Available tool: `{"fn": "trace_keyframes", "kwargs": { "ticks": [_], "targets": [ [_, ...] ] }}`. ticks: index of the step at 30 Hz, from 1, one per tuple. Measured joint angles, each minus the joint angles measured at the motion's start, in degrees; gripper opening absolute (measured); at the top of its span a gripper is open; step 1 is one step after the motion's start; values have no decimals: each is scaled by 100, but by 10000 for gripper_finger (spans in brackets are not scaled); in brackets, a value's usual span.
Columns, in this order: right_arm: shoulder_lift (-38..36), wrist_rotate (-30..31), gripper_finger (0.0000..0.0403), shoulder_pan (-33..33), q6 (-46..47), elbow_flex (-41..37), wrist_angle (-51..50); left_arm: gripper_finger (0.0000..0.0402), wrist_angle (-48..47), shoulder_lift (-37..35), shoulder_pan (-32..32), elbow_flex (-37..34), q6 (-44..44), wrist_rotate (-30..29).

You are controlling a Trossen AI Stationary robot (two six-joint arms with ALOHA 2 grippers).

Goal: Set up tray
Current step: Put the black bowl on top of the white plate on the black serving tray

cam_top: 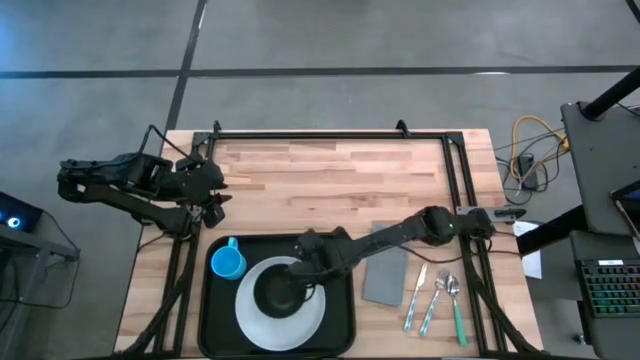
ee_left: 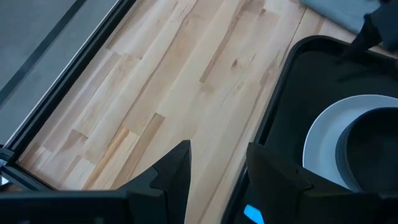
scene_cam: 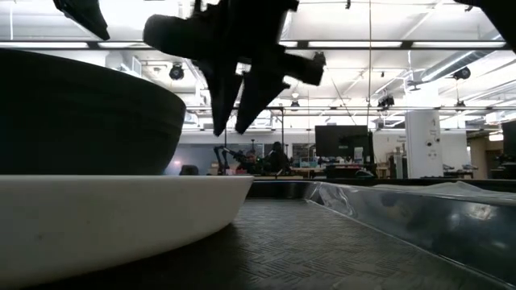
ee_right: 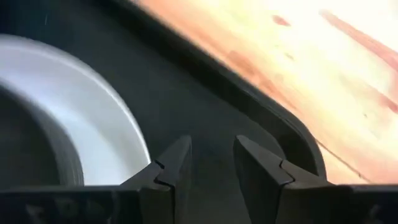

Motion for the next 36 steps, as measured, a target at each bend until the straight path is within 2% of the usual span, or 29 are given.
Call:
{"fn": "trace_keyframes", "kwargs": {
  "ticks": [6,13,17,24,36],
  "targets": [
    [0,-866,100,-209,-1543,-274,1136,137,-2,0,0,0,-1,1],
    [0,-1548,84,-366,-2048,-606,2096,137,-16,-2,0,0,-1,2],
    [2,-1588,75,-397,-2428,-506,2216,137,-31,-2,0,0,58,2],
    [2,-2366,63,-536,-2699,-472,2227,137,-22,-2,0,0,150,3],
    [2,-2744,59,-516,-2868,-472,2317,137,-9,-2,0,0,150,4]
  ]
}}
